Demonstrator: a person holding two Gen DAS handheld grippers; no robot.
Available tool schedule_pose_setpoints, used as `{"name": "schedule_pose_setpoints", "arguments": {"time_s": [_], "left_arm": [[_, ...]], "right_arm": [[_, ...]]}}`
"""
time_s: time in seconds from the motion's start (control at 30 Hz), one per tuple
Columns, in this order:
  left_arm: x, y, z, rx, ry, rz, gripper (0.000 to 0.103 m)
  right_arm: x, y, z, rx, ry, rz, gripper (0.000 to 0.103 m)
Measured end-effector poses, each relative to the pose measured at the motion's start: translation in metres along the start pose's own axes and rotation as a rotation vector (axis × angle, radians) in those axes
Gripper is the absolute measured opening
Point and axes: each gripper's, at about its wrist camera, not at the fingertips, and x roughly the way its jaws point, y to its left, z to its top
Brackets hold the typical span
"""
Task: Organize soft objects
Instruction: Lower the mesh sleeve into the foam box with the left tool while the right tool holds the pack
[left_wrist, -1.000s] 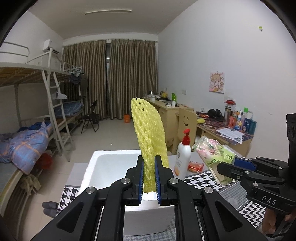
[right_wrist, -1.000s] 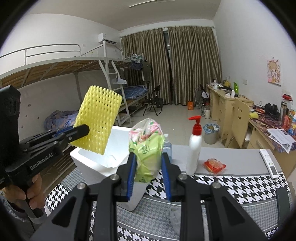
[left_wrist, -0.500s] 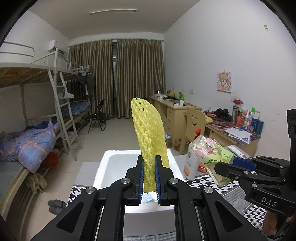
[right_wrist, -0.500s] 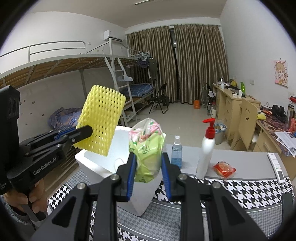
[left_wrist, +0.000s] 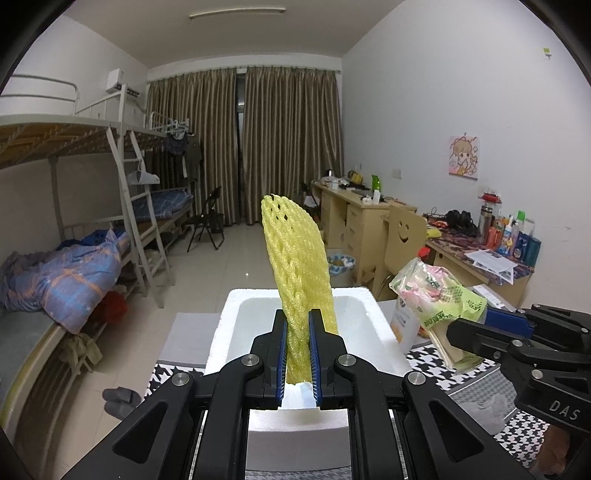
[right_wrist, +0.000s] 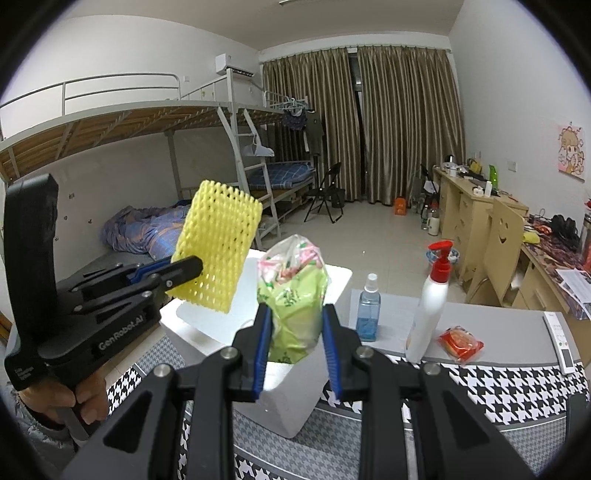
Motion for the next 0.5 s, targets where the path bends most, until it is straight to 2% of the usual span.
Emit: {"name": "schedule_pose_setpoints", "arguments": {"time_s": [0.27,0.4,0.47,0.5], "left_arm": [[0.009,0.004,-0.001,0.0,0.023,0.001,0.012],[0.013,0.006,-0.001,0.005,0.036,0.014,0.016],[0.015,0.008,-0.001,0.001,0.039,0.025,0.038],[0.014,0.009,-0.002,-0.004,0.035,0.026,0.061]], "right_arm": [[0.01,0.004,0.003,-0.011,0.019,0.004,0.031],[0.014,0.004,0.005,-0.018,0.021,0.003,0.031],[0.014,0.005,0.005,-0.017,0.022,0.001,0.031],[0.015,0.005,0.006,-0.016,0.022,0.001,0.031]]}}
